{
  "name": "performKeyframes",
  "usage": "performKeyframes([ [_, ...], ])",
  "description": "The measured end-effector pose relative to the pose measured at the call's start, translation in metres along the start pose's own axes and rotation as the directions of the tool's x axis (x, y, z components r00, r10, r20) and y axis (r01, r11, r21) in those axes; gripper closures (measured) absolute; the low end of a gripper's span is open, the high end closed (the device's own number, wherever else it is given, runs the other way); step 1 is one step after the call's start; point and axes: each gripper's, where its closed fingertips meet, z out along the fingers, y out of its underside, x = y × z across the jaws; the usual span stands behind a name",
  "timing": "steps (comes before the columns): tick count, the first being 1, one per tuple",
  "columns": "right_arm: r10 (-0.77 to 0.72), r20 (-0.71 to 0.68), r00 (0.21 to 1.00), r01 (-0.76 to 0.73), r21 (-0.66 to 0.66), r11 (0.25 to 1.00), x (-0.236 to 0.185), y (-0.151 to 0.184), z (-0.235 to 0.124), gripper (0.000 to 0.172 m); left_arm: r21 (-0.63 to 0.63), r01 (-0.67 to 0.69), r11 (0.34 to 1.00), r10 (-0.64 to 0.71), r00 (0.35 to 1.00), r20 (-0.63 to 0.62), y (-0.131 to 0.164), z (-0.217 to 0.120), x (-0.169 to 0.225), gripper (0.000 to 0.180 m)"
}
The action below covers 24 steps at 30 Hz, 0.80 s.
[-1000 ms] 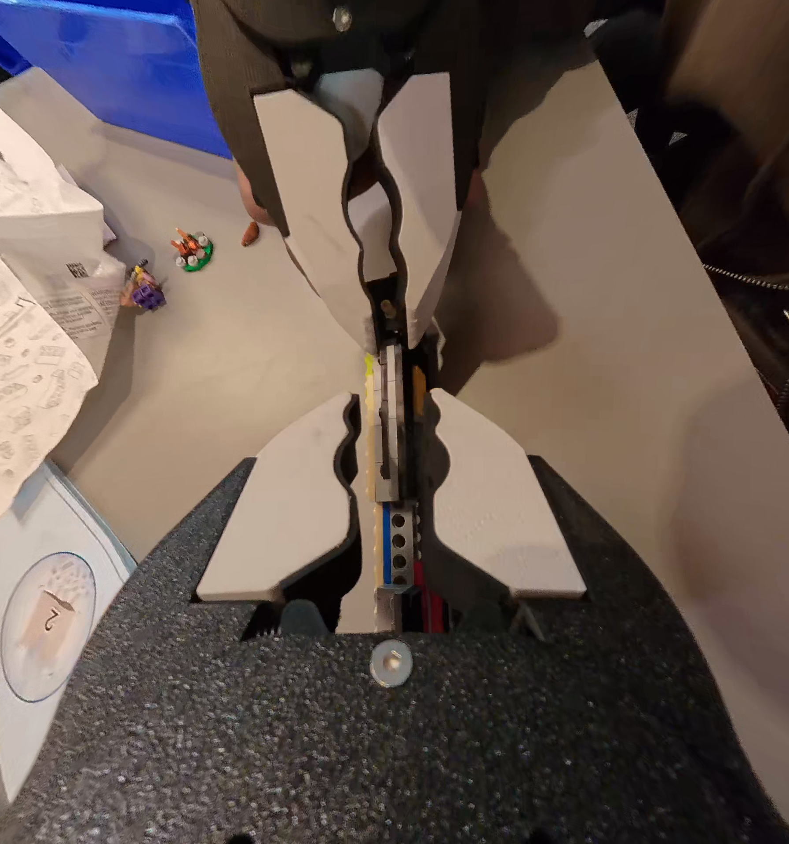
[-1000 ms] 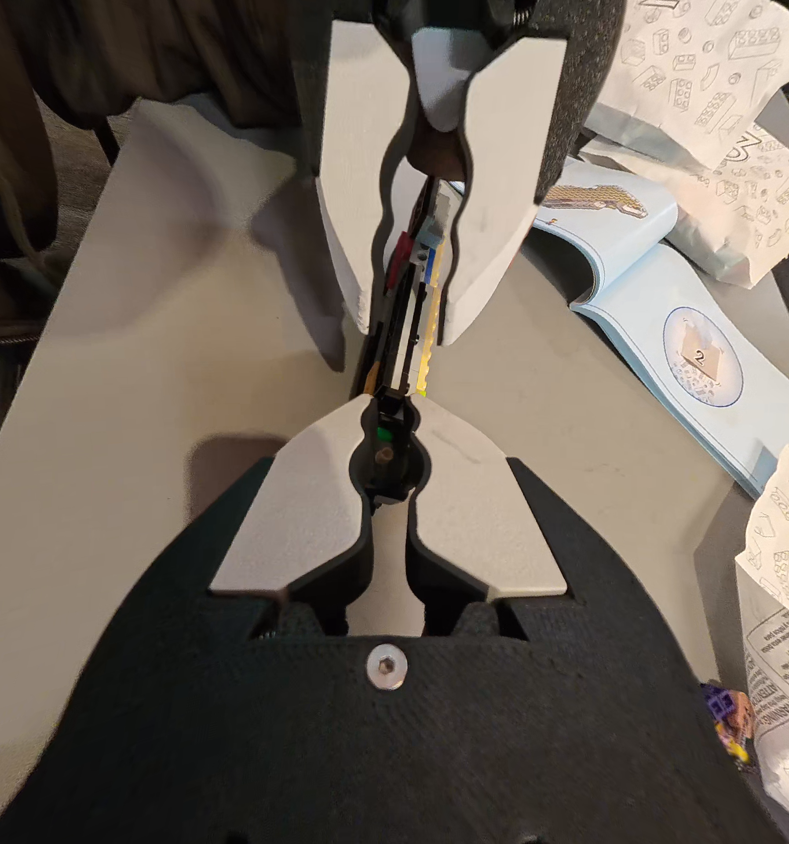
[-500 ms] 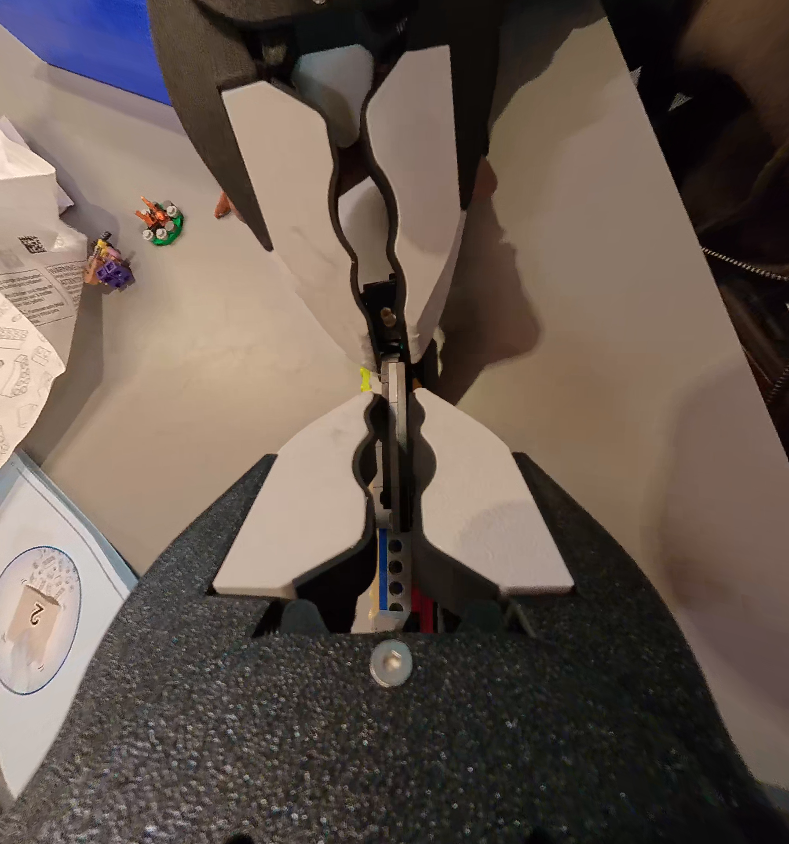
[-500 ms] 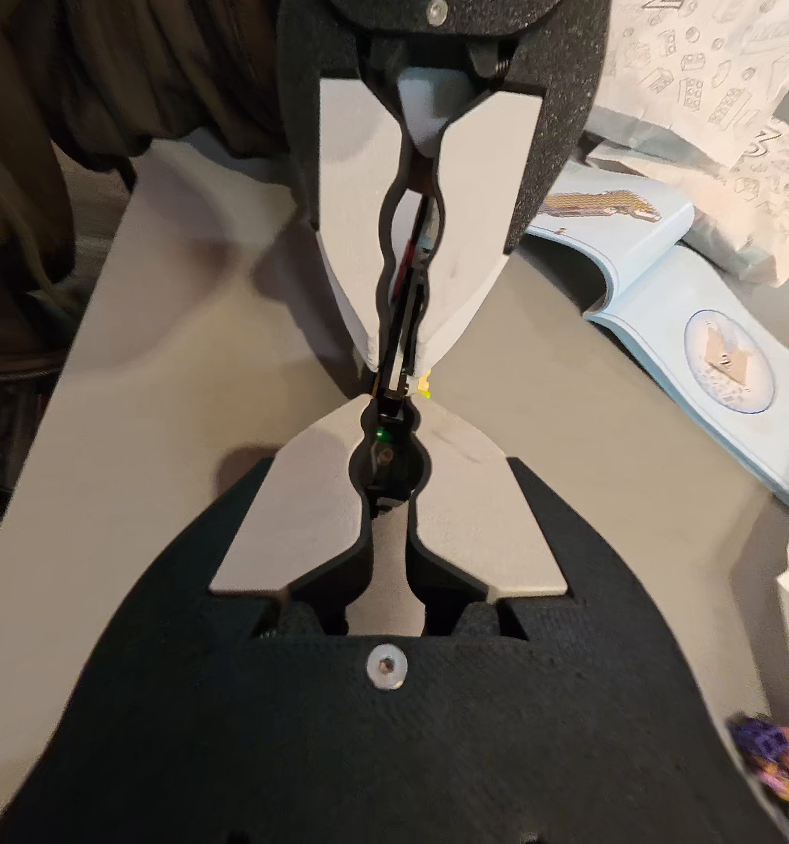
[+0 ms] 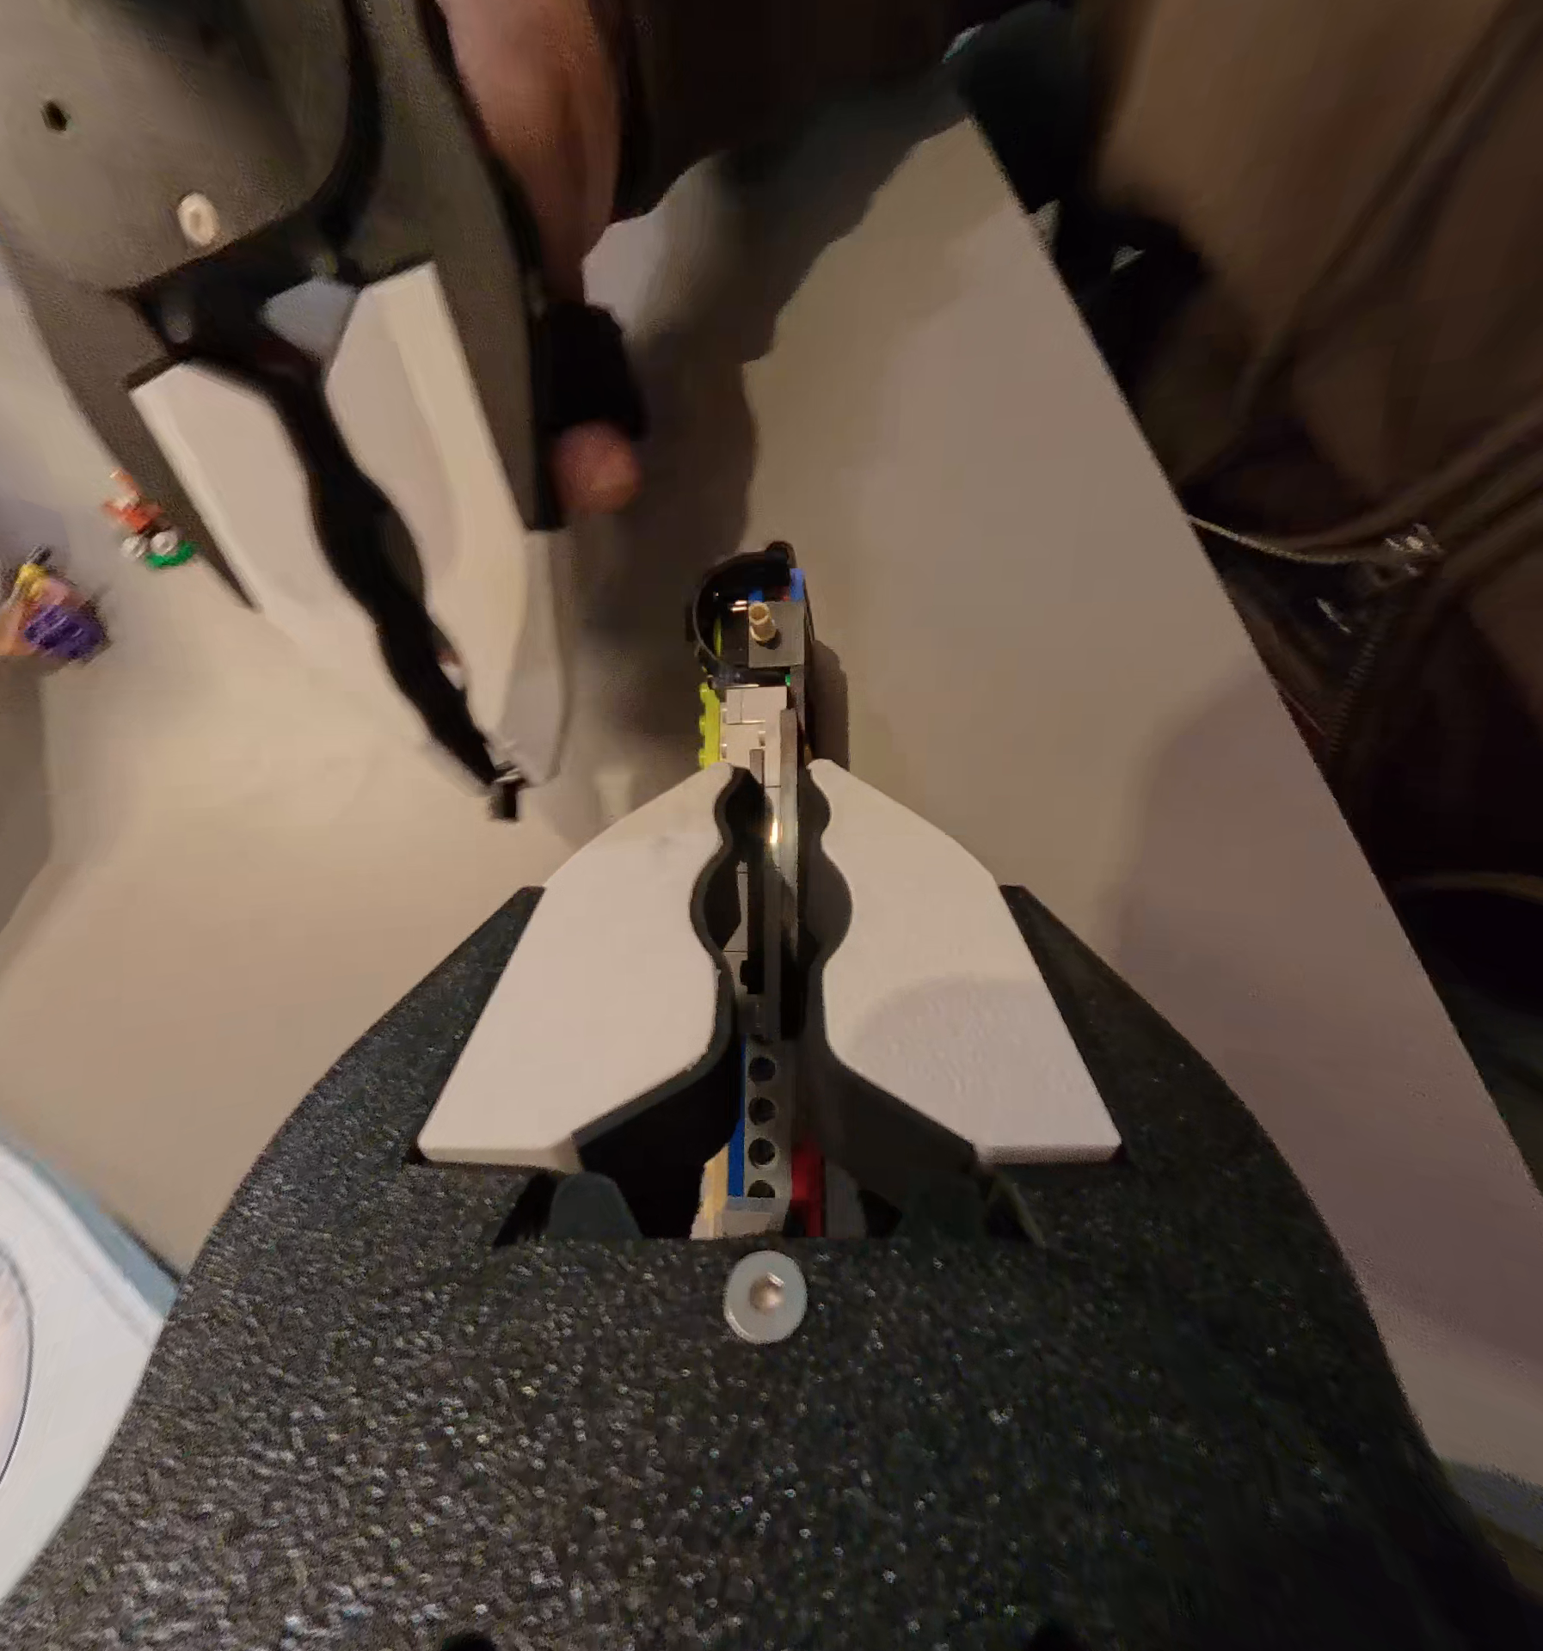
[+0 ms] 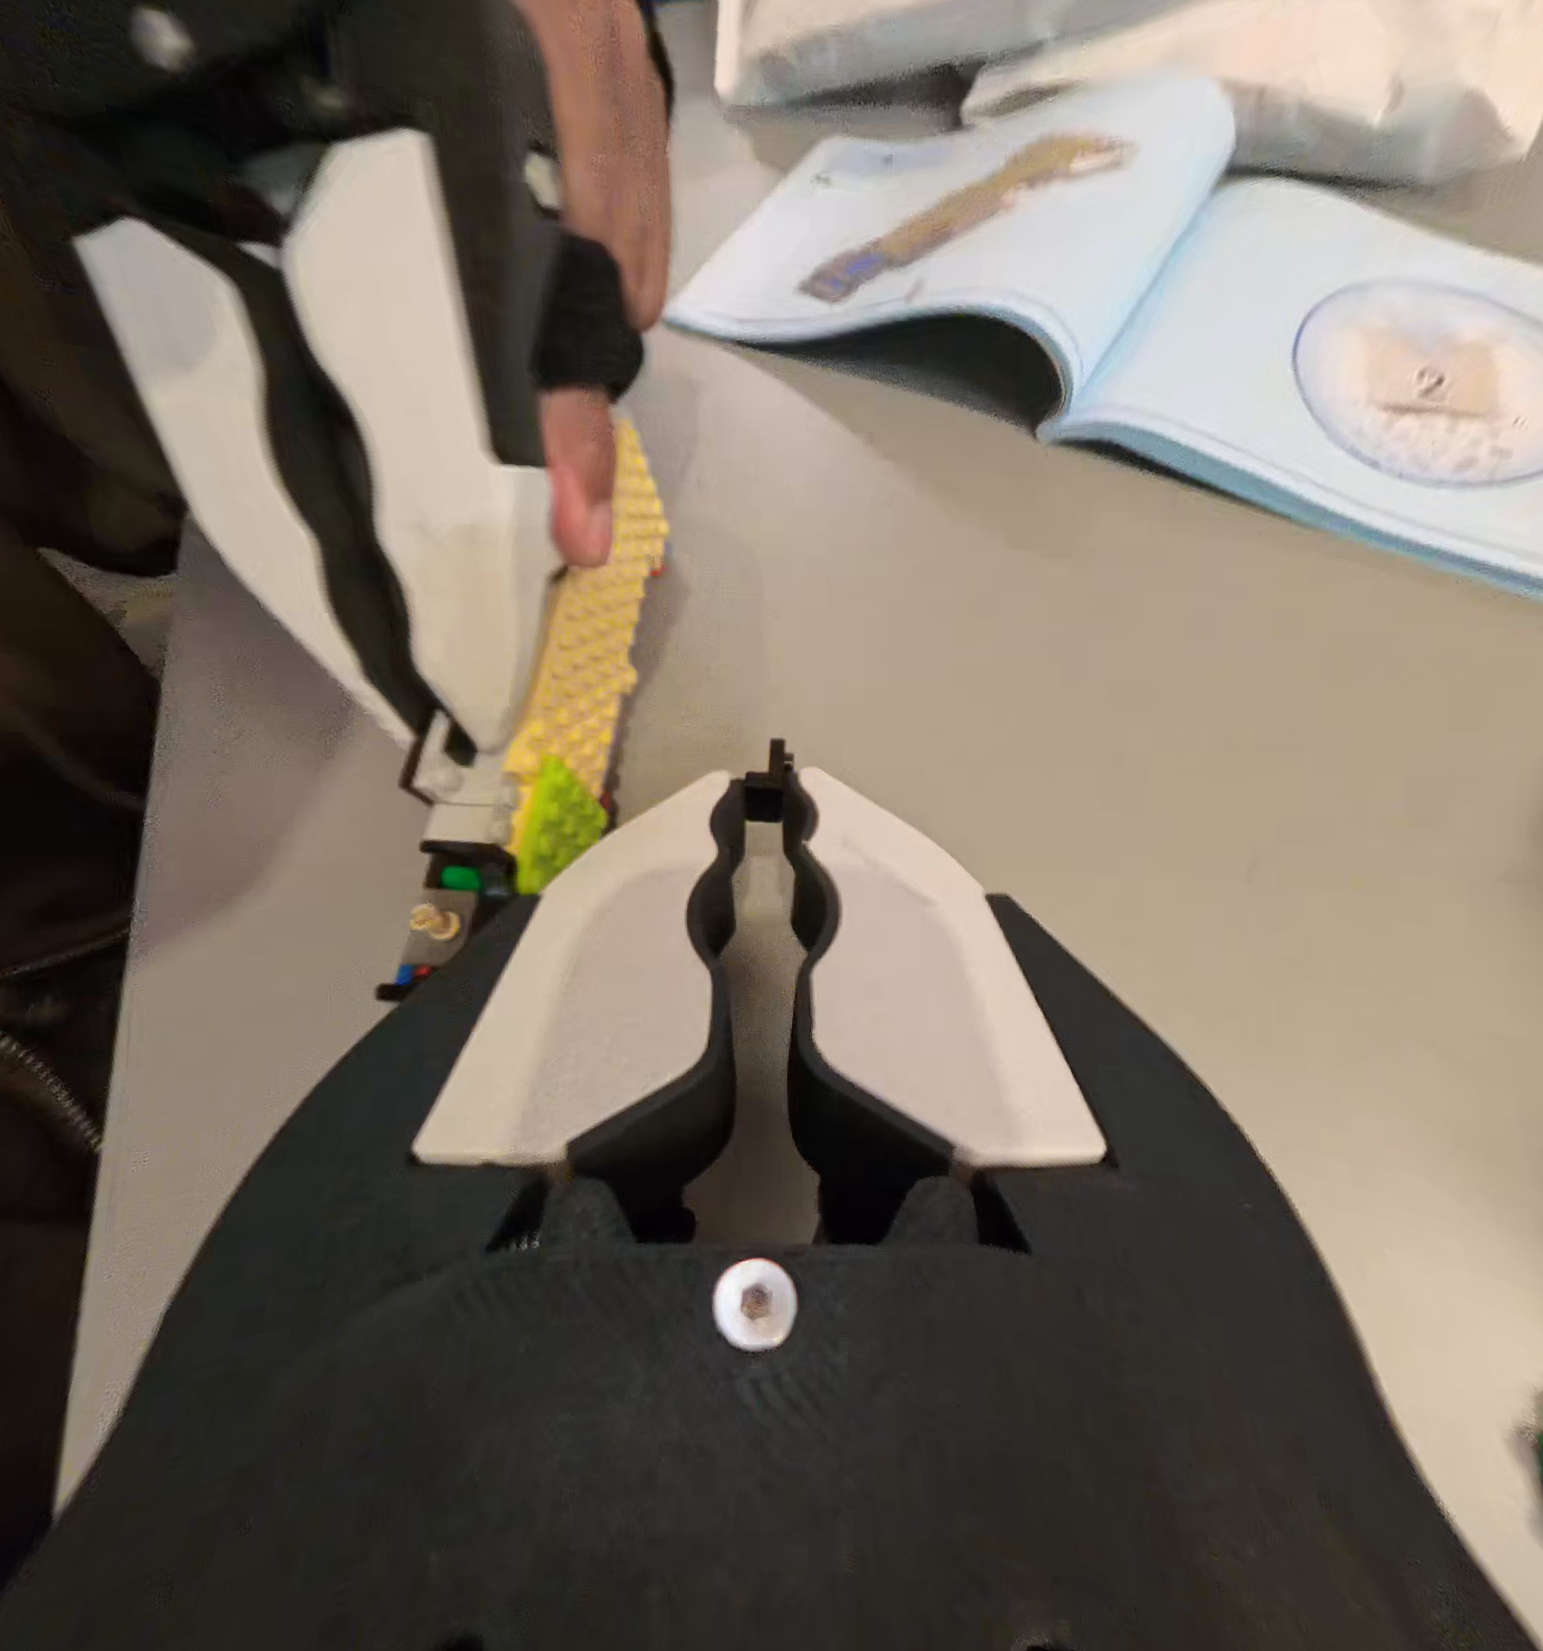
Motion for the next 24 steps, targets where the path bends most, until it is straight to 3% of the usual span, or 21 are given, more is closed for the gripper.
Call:
performKeyframes([
  [2,0.02,0.063,0.998,-0.024,0.063,0.998,-0.009,-0.007,-0.006,0.164,-0.024,0.066,0.998,-0.064,0.996,0.054,0.002,0.001,-0.011,0.171],
  [7,-0.058,0.03,0.998,0.056,0.056,0.997,-0.011,-0.007,-0.006,0.164,-0.023,0.121,0.992,-0.118,0.988,0.102,0.009,-0.005,-0.022,0.171],
  [16,-0.205,-0.018,0.979,0.205,0.147,0.968,-0.019,-0.022,-0.014,0.164,0.224,0.25,0.942,-0.283,0.95,0.133,-0.01,-0.032,-0.047,0.163],
  [24,-0.26,-0.034,0.965,0.261,0.242,0.935,-0.028,-0.038,-0.025,0.164,0.308,0.295,0.905,-0.33,0.942,0.066,-0.018,-0.025,-0.049,0.167],
])
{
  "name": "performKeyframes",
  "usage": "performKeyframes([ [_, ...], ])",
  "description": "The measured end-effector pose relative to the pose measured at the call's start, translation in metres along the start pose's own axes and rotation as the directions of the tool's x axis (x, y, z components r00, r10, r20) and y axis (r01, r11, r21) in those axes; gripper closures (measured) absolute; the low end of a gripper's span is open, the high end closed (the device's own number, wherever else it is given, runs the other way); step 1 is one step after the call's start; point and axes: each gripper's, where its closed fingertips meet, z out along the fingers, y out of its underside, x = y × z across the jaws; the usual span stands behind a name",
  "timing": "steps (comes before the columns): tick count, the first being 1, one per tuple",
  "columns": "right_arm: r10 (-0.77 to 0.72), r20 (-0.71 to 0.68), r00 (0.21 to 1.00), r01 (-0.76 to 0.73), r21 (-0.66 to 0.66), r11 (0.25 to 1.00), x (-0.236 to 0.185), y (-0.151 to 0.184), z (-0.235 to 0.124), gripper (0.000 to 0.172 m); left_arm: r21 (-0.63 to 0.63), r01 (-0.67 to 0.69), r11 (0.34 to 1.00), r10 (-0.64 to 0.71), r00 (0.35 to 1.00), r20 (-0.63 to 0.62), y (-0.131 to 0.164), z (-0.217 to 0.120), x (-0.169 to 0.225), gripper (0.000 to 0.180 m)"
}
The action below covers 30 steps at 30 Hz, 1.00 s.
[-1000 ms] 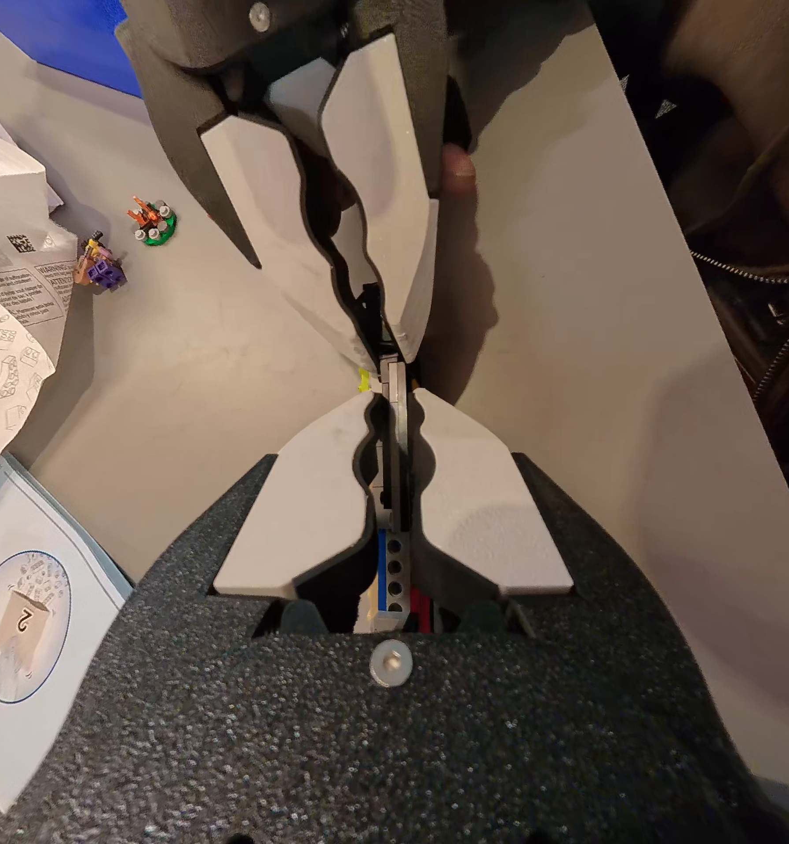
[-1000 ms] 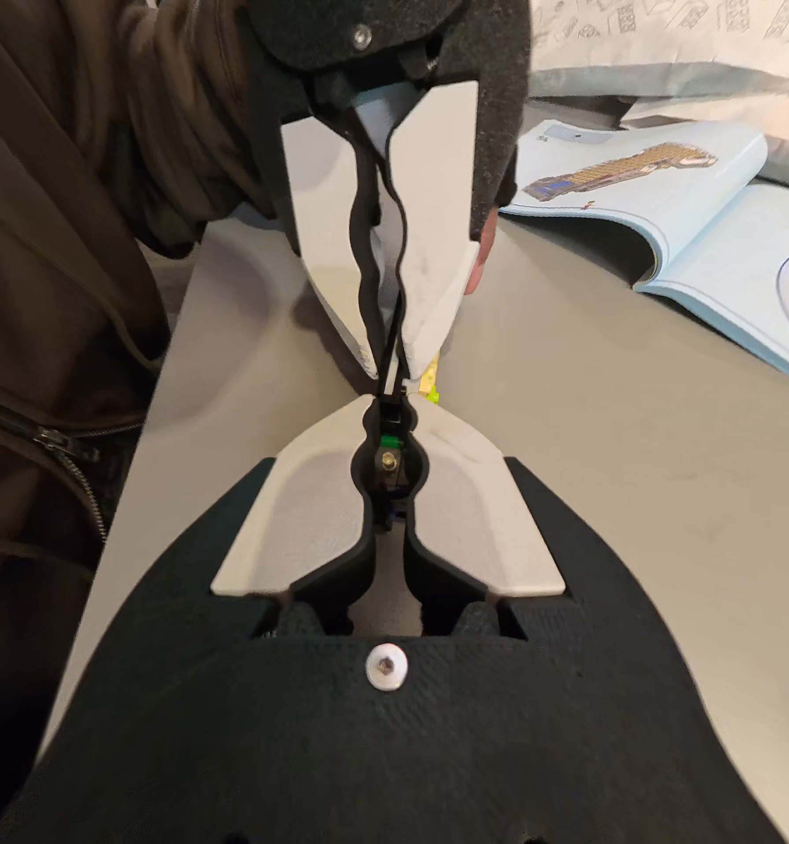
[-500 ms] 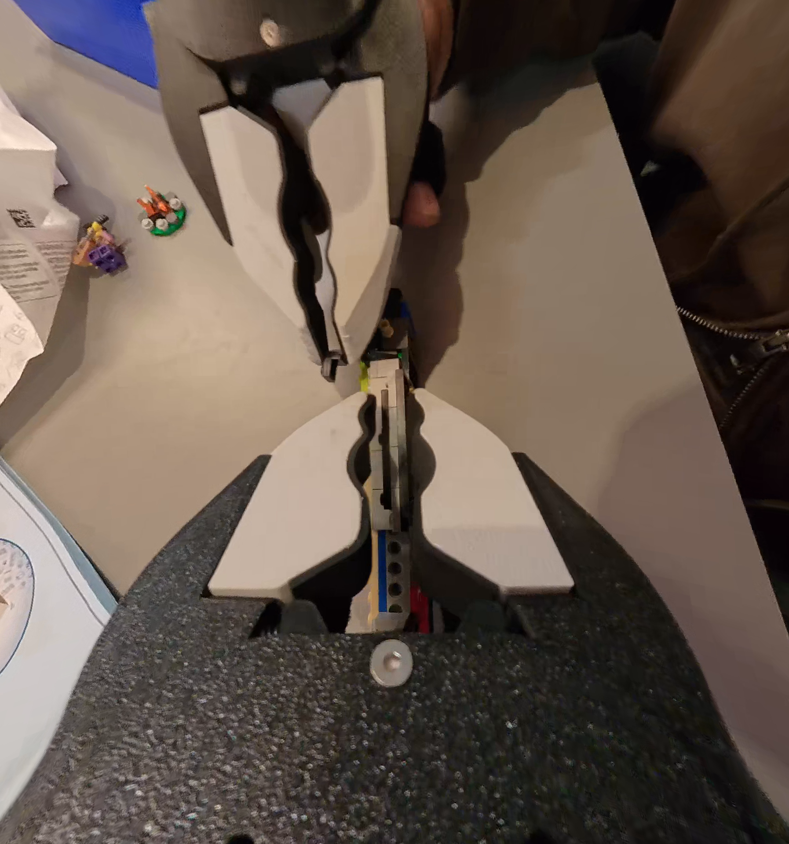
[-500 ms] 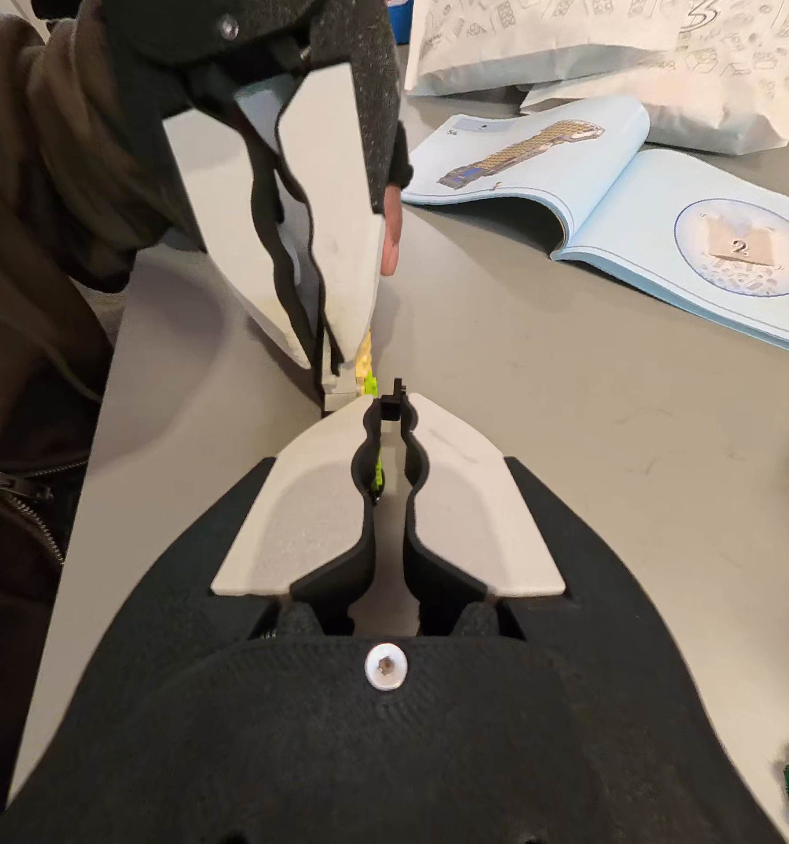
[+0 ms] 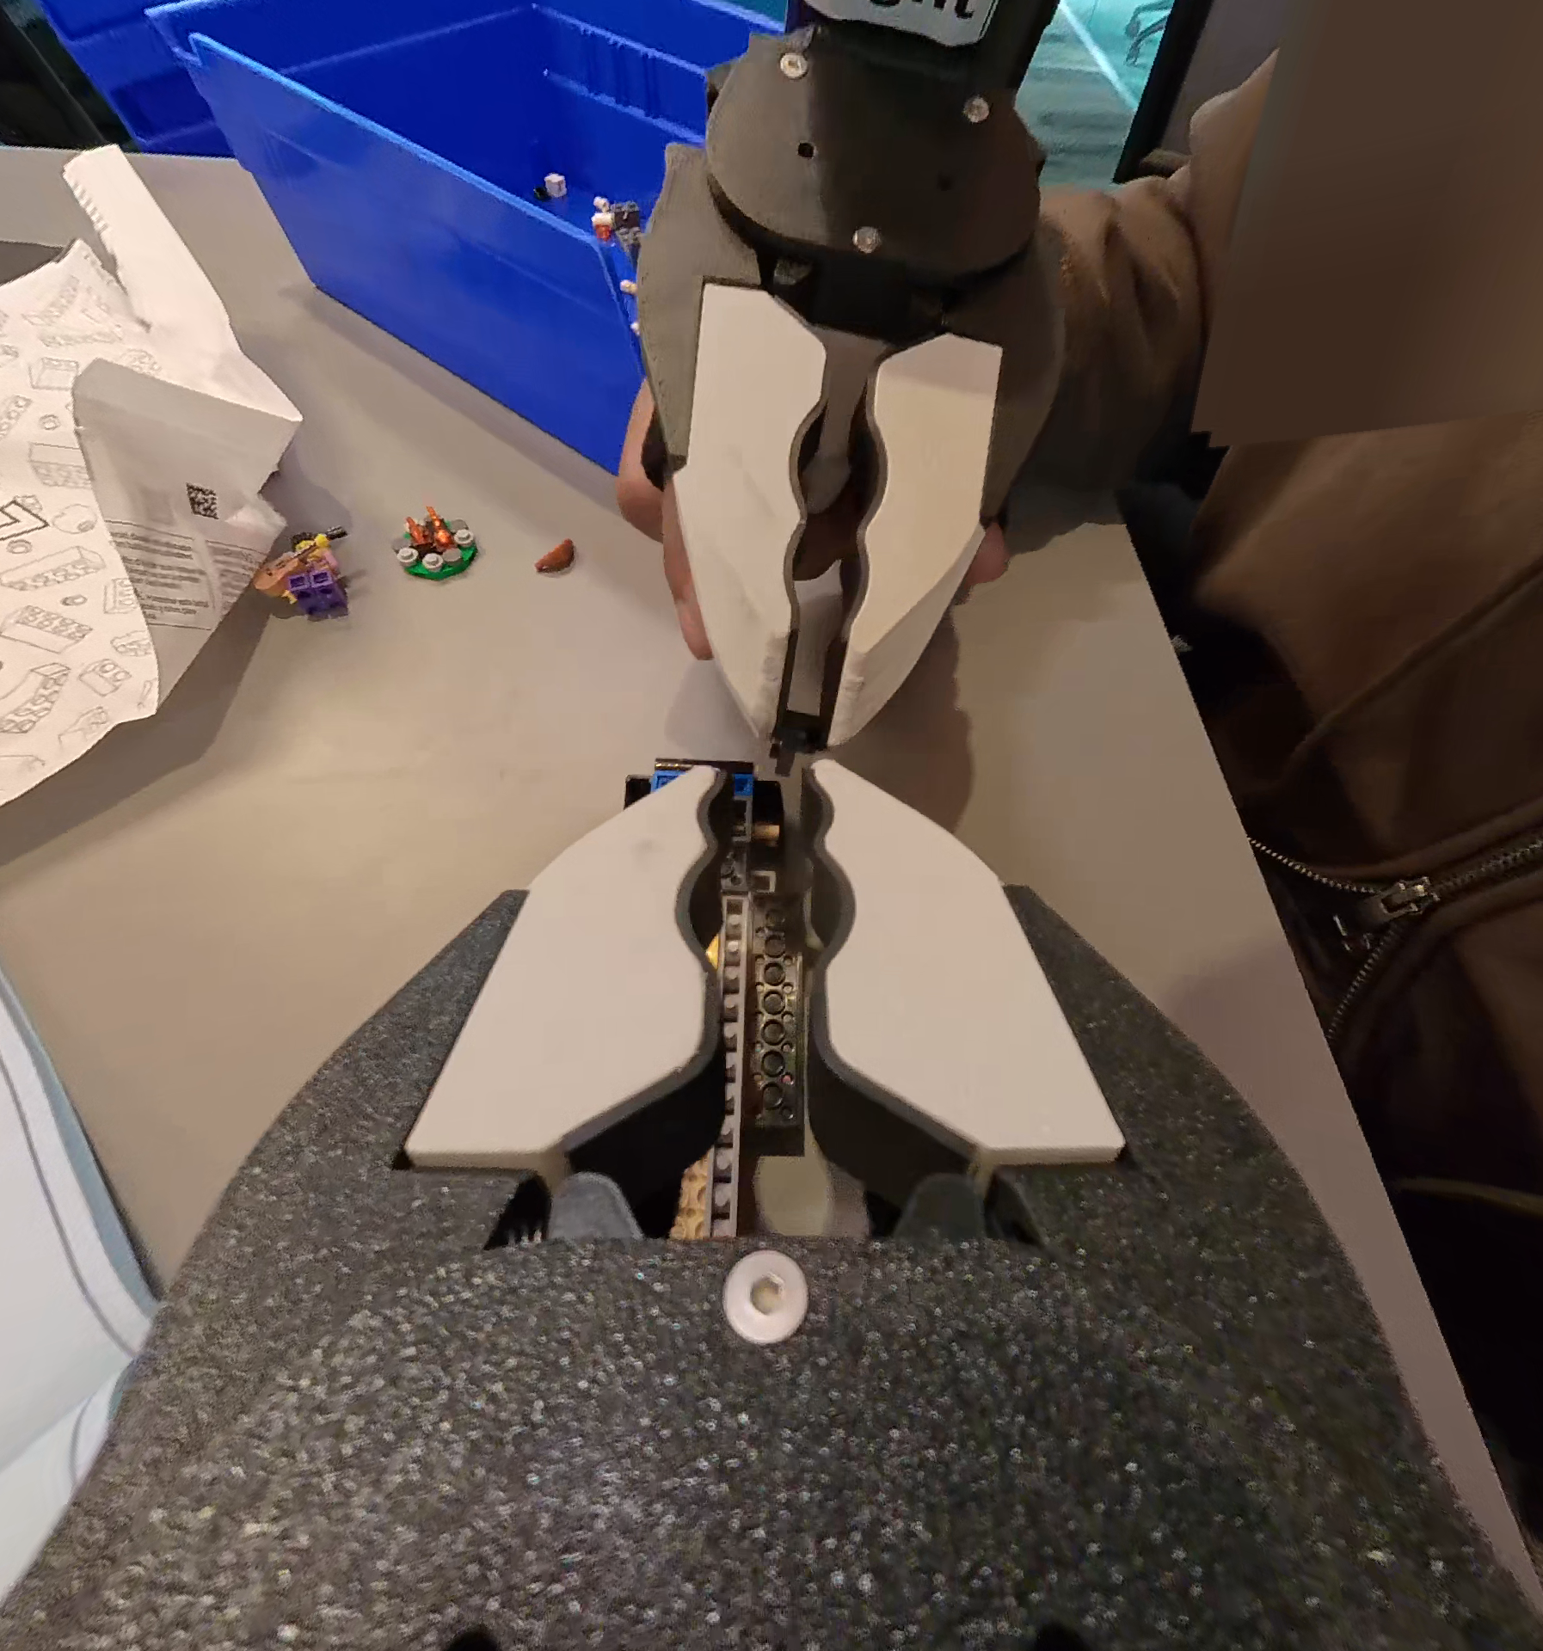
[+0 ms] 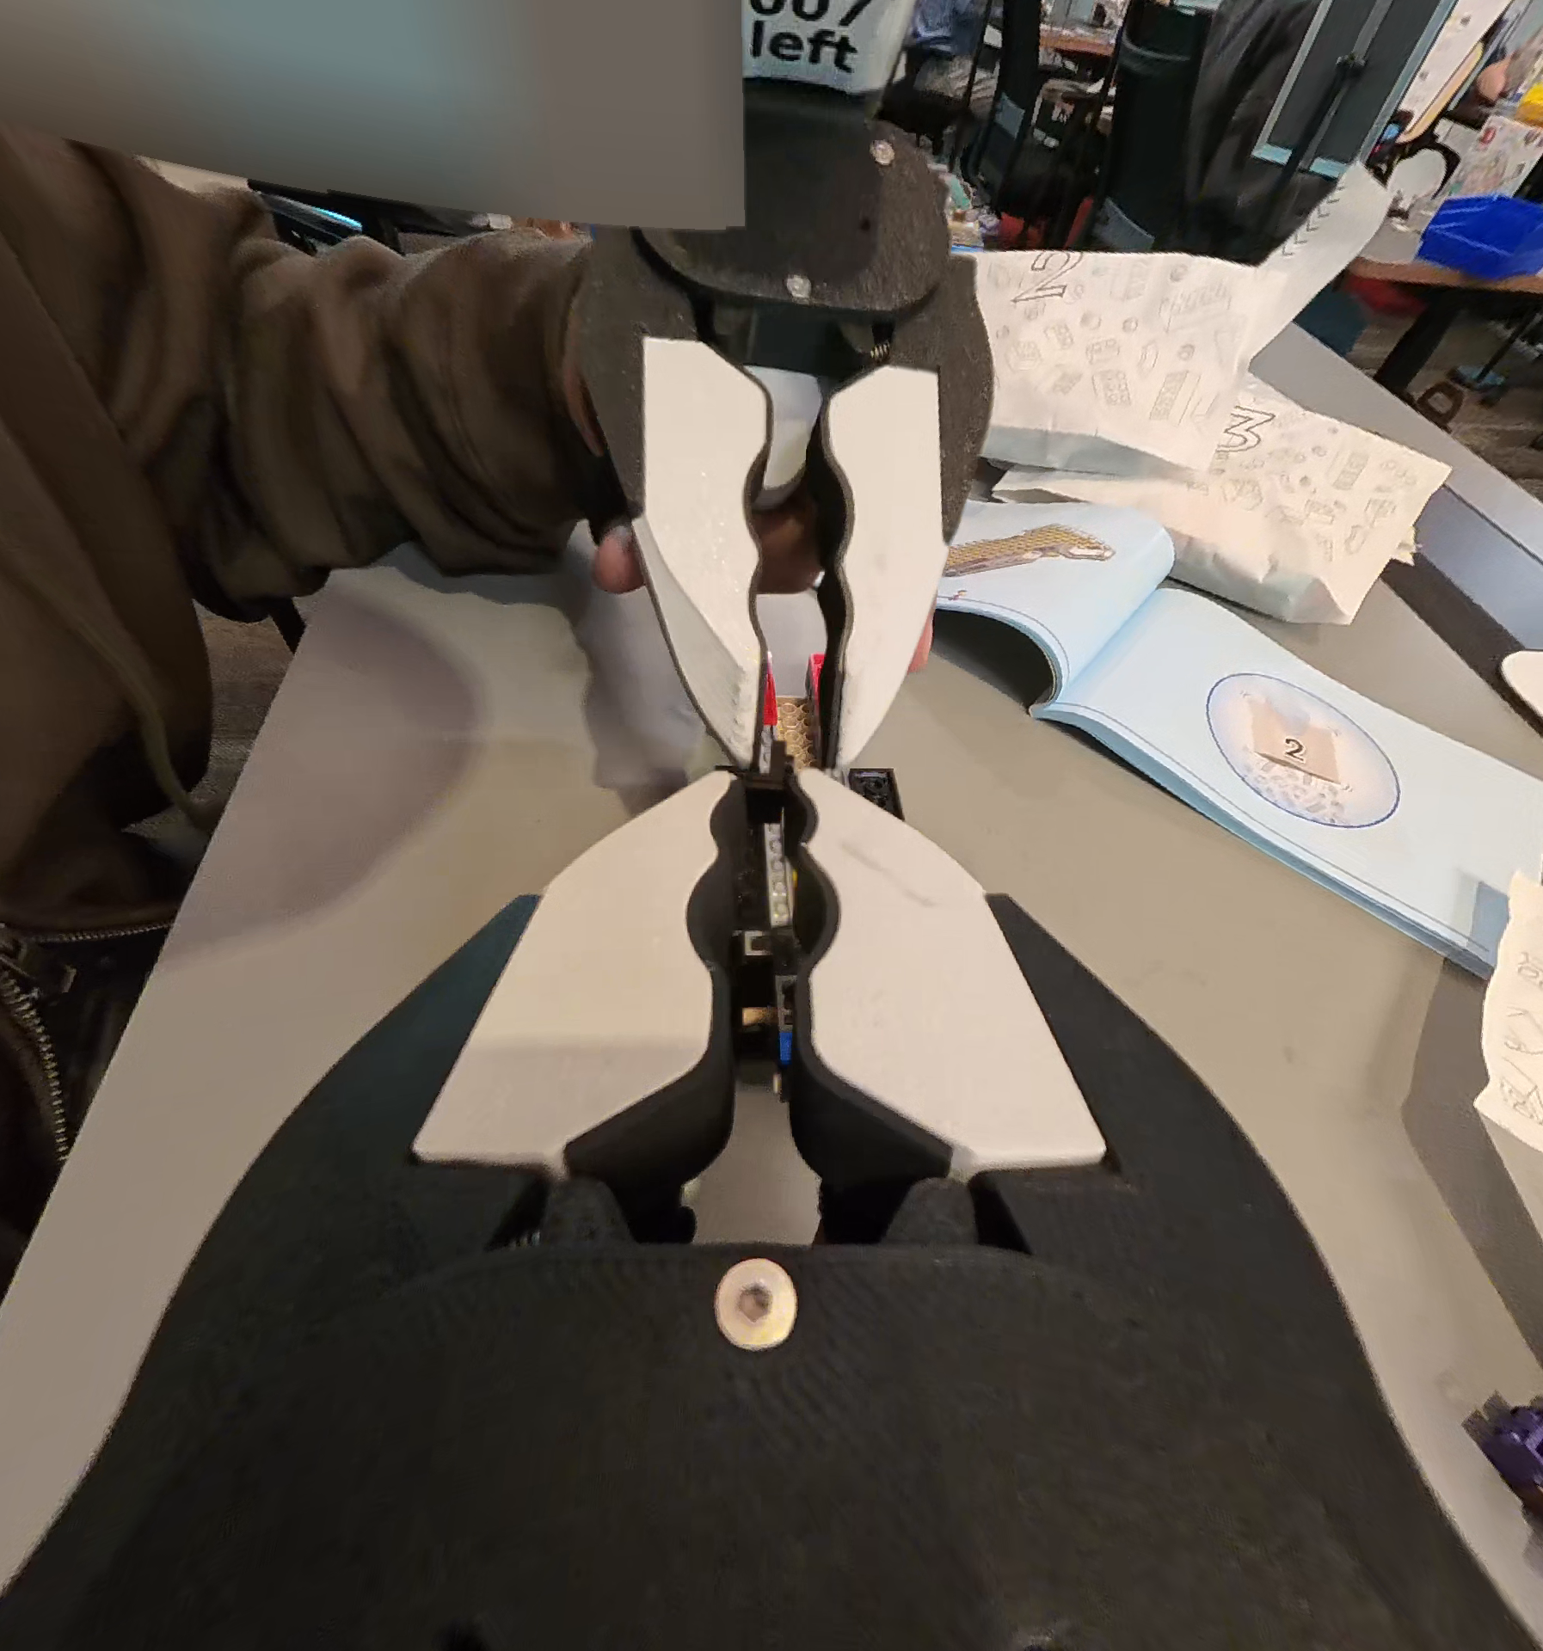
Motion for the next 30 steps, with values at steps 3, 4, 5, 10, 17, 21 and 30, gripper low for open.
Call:
performKeyframes([
  [3,-0.019,0.0,1.0,0.019,-0.01,1.0,-0.002,0.002,0.002,0.164,0.029,0.003,1.0,-0.002,0.999,-0.033,-0.003,0.003,0.004,0.168],
  [4,-0.023,0.003,1.0,0.023,-0.01,1.0,-0.003,0.002,0.002,0.164,0.034,0.003,0.999,-0.001,0.999,-0.044,-0.003,0.003,0.005,0.171],
  [5,-0.026,0.003,1.0,0.026,-0.009,1.0,-0.004,0.002,0.002,0.164,0.034,0.002,0.999,0.0,0.998,-0.057,-0.002,0.004,0.007,0.175],
  [10,-0.021,0.009,1.0,0.021,0.007,1.0,-0.004,0.0,0.001,0.164,0.068,-0.006,0.998,0.01,0.998,-0.065,-0.004,0.003,0.006,0.176],
  [17,-0.005,0.03,1.0,0.004,0.033,0.999,-0.006,-0.004,0.0,0.164,0.107,-0.014,0.994,0.025,0.994,-0.104,-0.005,0.0,0.009,0.176],
  [21,-0.012,-0.001,1.0,0.012,0.022,1.0,0.0,-0.001,-0.006,0.164,0.148,0.007,0.989,0.007,0.995,-0.098,-0.007,-0.013,0.003,0.177],
  [30,0.127,-0.231,0.965,-0.103,0.114,0.988,0.026,-0.018,-0.055,0.164,0.251,0.104,0.962,-0.074,0.989,-0.127,-0.03,-0.023,-0.005,0.177],
])
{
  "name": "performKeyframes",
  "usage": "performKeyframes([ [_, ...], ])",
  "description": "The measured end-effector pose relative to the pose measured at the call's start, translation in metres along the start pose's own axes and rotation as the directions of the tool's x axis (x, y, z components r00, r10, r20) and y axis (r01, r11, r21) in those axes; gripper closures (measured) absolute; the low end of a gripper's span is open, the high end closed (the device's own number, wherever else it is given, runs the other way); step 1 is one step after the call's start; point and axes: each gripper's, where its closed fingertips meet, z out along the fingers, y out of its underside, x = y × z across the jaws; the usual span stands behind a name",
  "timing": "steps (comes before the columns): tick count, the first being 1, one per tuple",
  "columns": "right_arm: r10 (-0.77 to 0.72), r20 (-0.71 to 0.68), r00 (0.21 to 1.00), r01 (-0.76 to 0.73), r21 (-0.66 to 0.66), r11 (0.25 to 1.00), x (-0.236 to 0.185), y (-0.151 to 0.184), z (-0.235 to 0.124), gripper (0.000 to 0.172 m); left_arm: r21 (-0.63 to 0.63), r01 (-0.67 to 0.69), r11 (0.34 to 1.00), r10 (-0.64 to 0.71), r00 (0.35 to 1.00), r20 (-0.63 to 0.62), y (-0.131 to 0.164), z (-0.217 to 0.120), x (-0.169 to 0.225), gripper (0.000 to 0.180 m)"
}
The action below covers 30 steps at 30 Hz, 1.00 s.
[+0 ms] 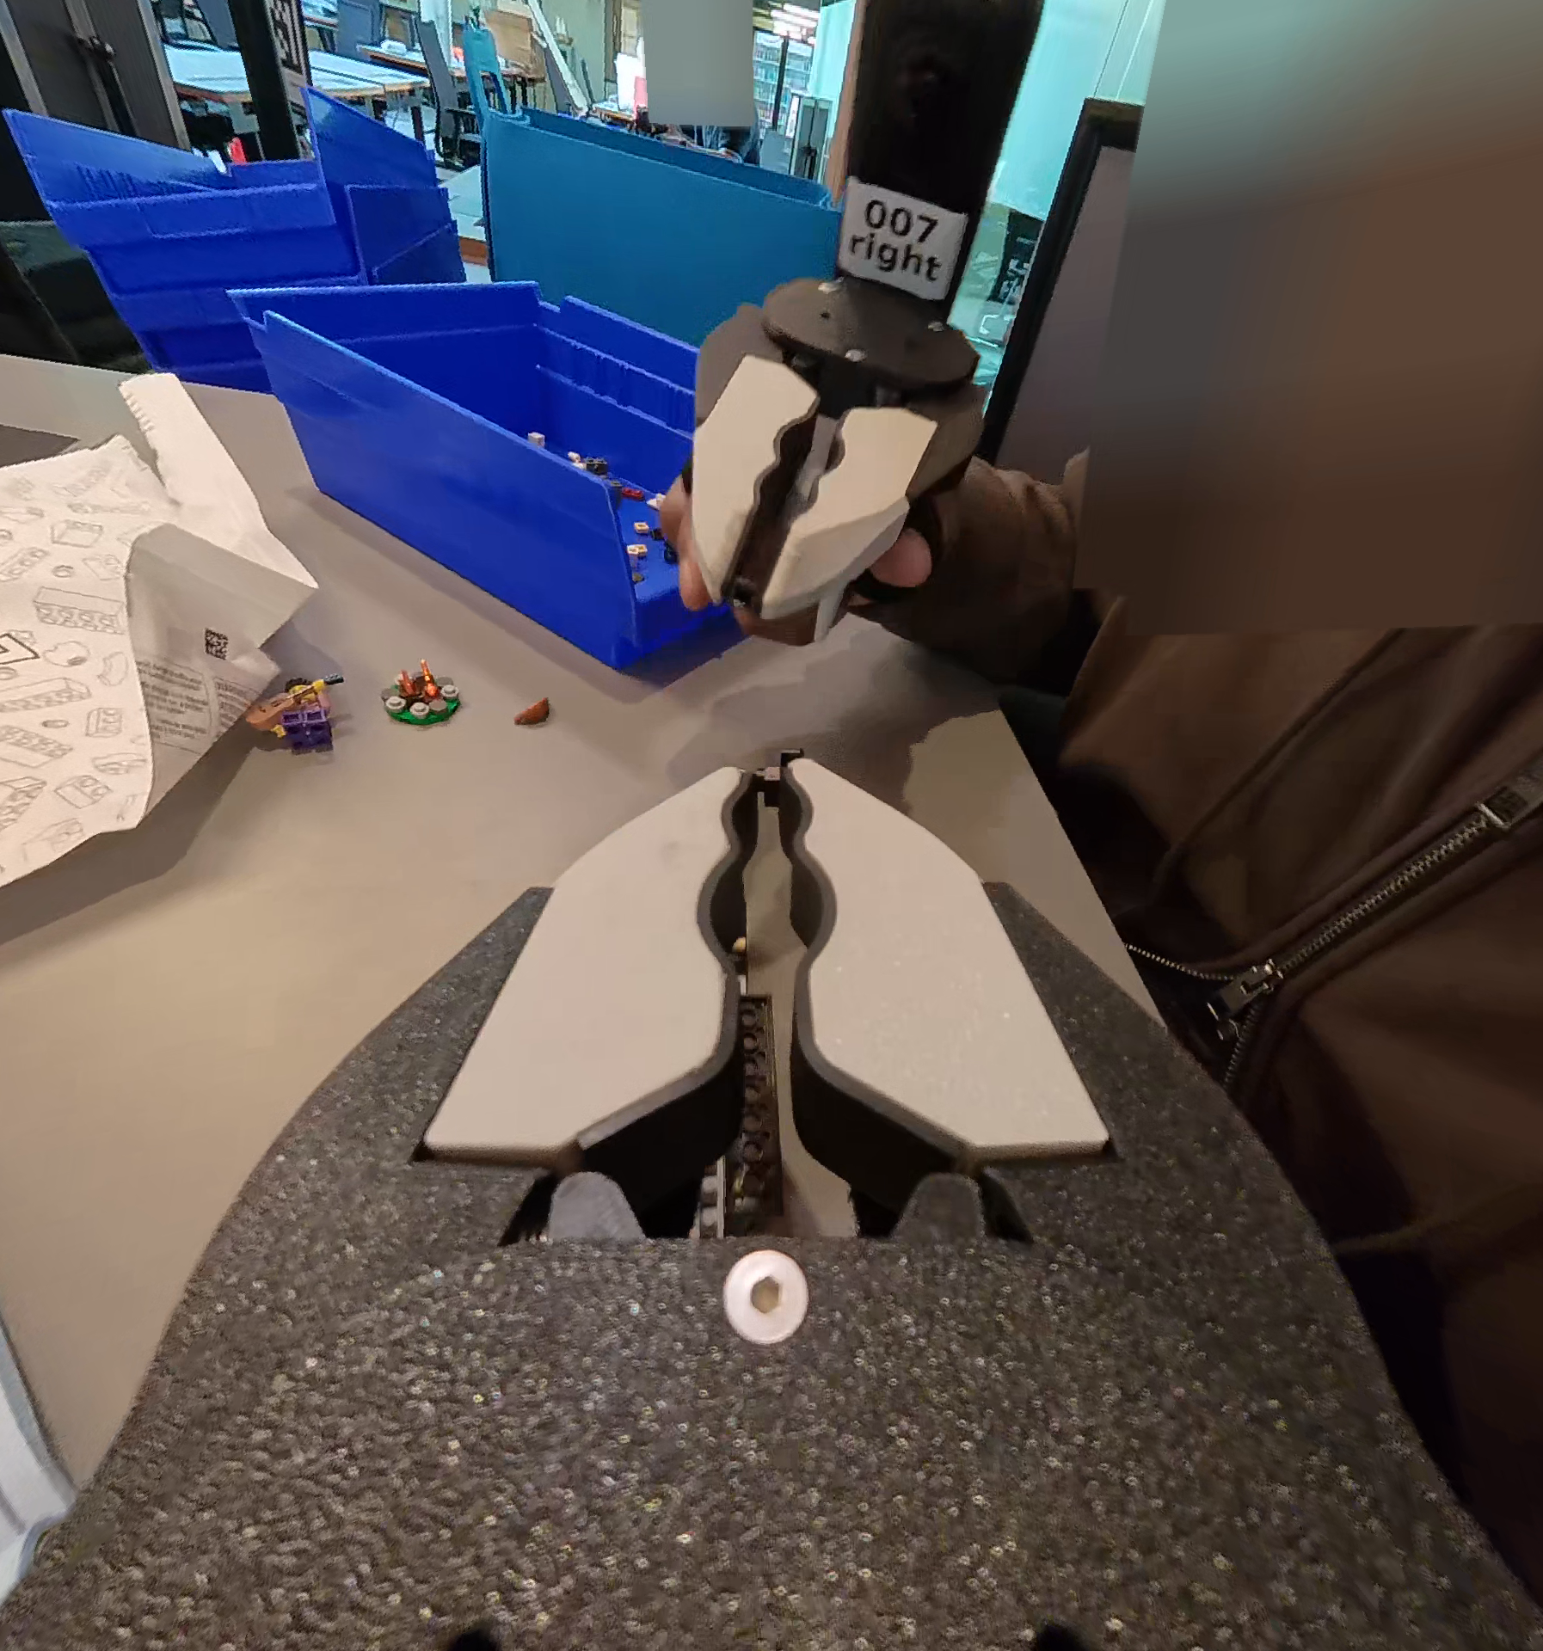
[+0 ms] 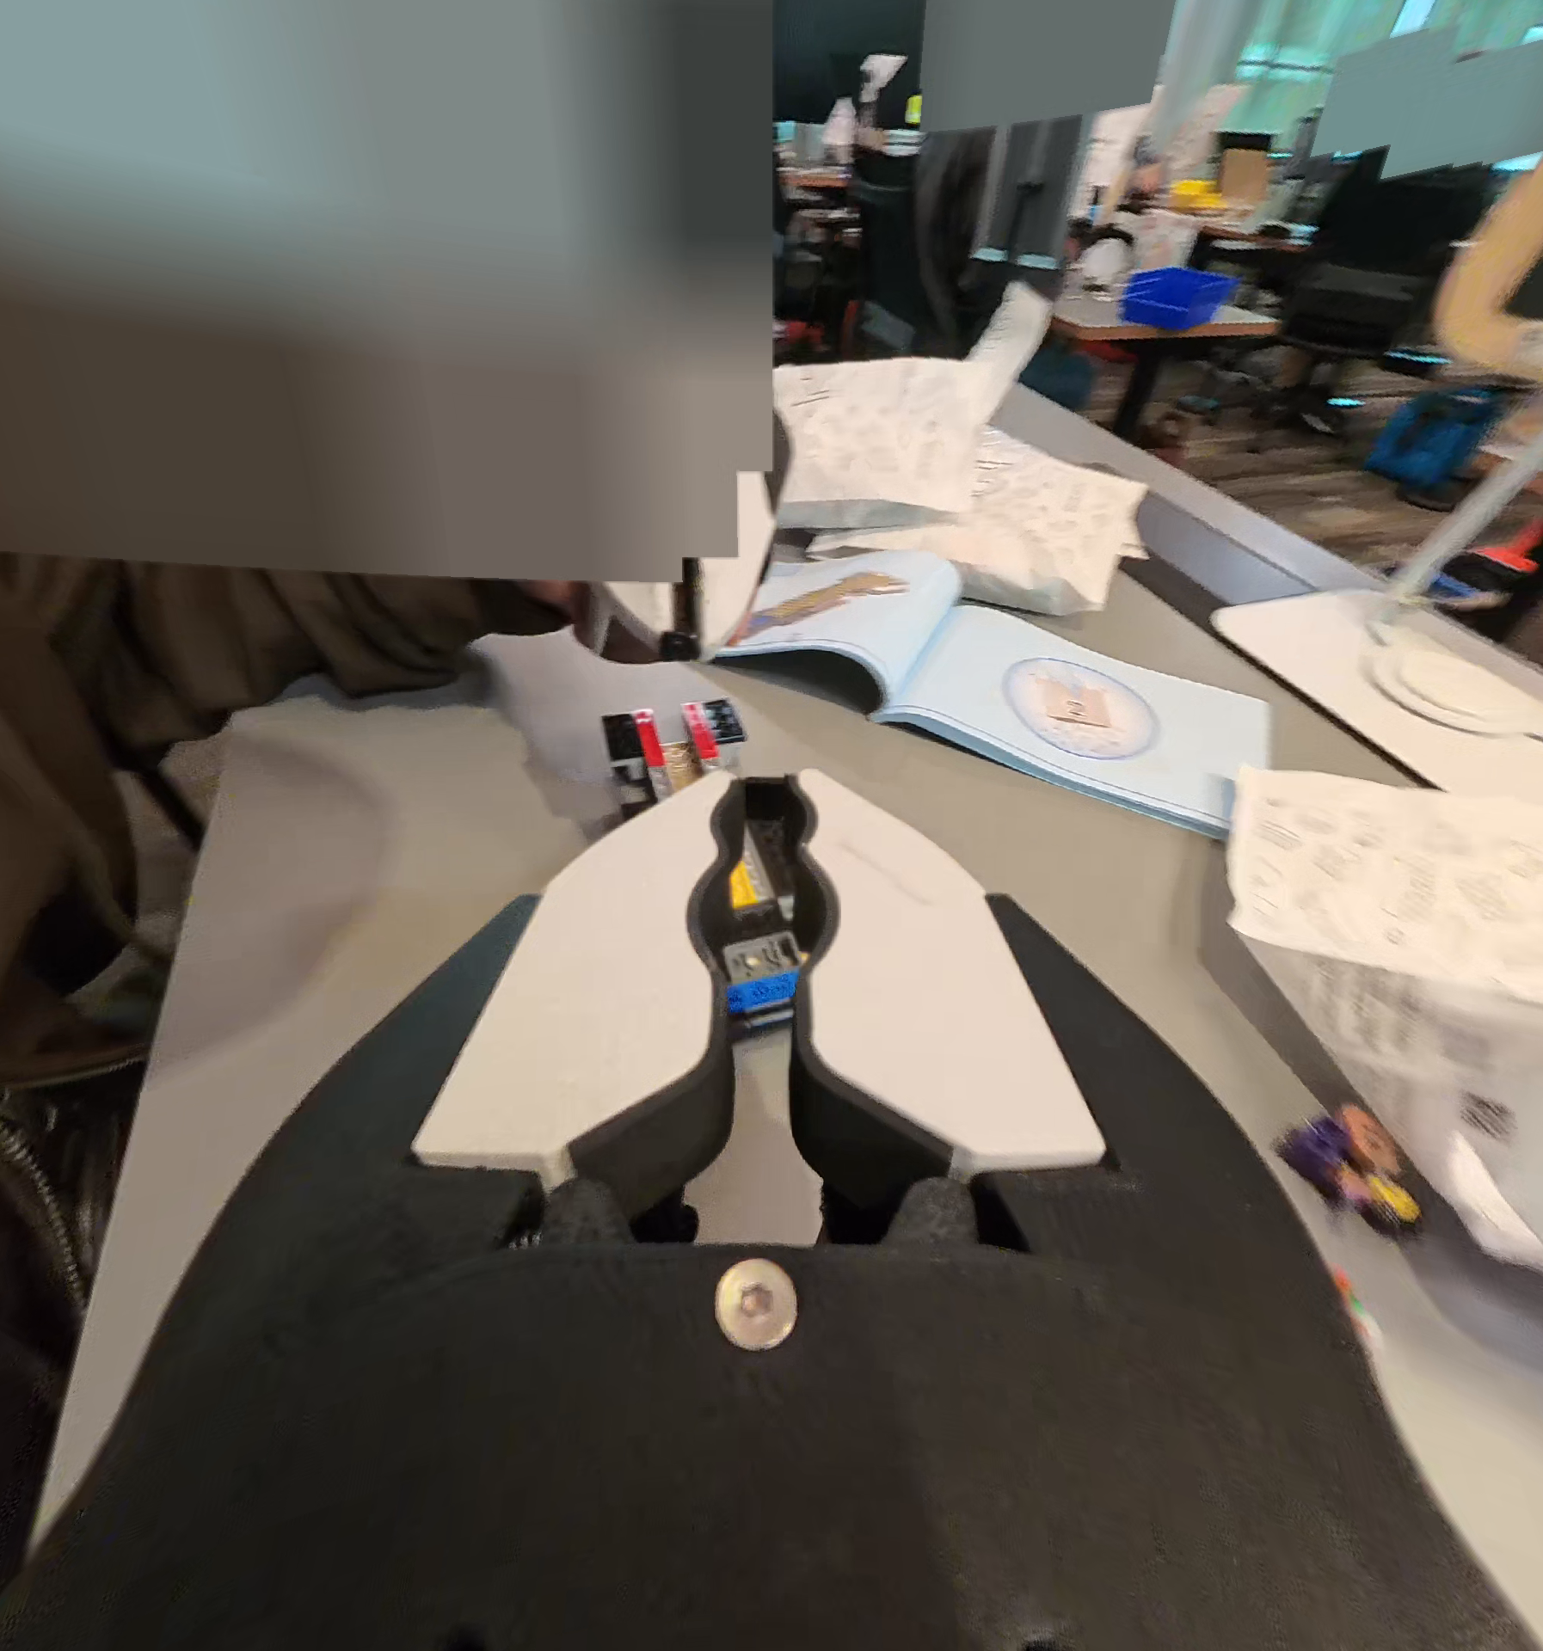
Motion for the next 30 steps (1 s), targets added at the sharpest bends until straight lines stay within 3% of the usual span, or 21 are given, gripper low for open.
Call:
performKeyframes([
  [4,0.023,-0.312,0.95,-0.041,-0.054,0.998,0.04,-0.002,-0.066,0.164,-0.051,-0.011,0.999,0.011,1.0,0.002,-0.03,0.025,-0.005,0.176],
  [9,0.054,-0.674,0.737,-0.209,-0.152,0.966,0.091,0.014,-0.17,0.16,-0.098,-0.092,0.991,0.091,0.996,-0.019,-0.097,0.102,-0.013,0.176],
  [13,0.128,-0.766,0.63,-0.325,-0.11,0.939,0.099,0.025,-0.209,0.142,-0.162,-0.081,0.983,0.083,0.997,0.004,-0.119,0.178,-0.035,0.175],
  [17,0.133,-0.764,0.632,-0.313,-0.094,0.945,0.087,0.023,-0.219,0.136,-0.22,-0.029,0.975,0.048,0.996,0.081,-0.111,0.214,-0.063,0.162],
  [23,0.115,-0.66,0.742,-0.24,-0.103,0.965,0.066,0.017,-0.196,0.138,-0.224,-0.019,0.974,0.044,0.993,0.107,-0.099,0.189,-0.071,0.147],
  [26,0.122,-0.524,0.843,-0.213,-0.117,0.97,0.047,0.019,-0.157,0.139,-0.264,-0.024,0.964,0.056,0.991,0.117,-0.077,0.148,-0.072,0.138],
  [30,0.103,-0.285,0.953,-0.164,-0.2,0.966,0.014,0.037,-0.085,0.136,-0.353,0.027,0.935,0.023,0.991,0.135,-0.022,0.081,-0.072,0.128],
])
